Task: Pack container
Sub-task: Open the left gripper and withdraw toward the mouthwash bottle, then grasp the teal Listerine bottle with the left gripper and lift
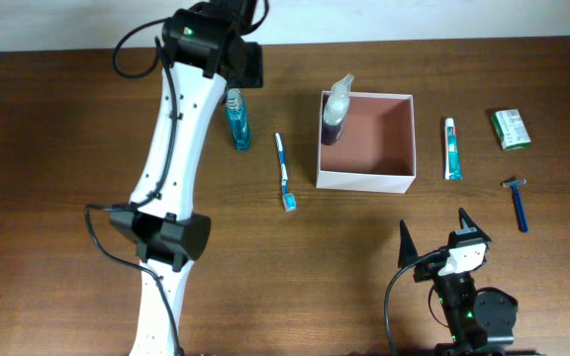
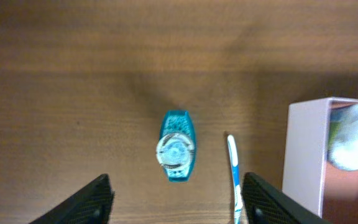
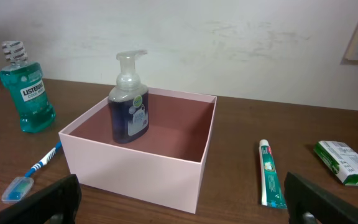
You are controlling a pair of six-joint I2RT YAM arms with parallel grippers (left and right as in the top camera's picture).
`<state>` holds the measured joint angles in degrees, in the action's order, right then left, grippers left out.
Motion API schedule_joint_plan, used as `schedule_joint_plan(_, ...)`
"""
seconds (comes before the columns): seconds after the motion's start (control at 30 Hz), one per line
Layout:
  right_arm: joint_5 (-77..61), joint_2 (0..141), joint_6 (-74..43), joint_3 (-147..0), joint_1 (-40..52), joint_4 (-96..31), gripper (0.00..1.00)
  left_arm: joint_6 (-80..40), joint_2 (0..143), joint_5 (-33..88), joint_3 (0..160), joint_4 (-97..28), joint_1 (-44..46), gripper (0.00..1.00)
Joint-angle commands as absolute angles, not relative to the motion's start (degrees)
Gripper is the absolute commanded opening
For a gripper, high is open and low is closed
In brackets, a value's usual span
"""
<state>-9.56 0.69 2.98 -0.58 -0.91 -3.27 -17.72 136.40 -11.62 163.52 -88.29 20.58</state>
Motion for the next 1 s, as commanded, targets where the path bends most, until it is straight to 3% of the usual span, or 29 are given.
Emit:
schedule_joint_plan(0.0, -9.87, 0.21, 2.55, -0.32, -0.34, -3.64, 0.99, -18.57, 136.27, -7.27, 158.93, -87.37, 18.70, 0.65)
schedule_joint_plan(0.97, -9.87, 0.21, 2.55, -0.32, -0.34, -3.64, 0.99, -18.59, 136.29, -7.25, 134.93, -74.96, 18.57, 0.66)
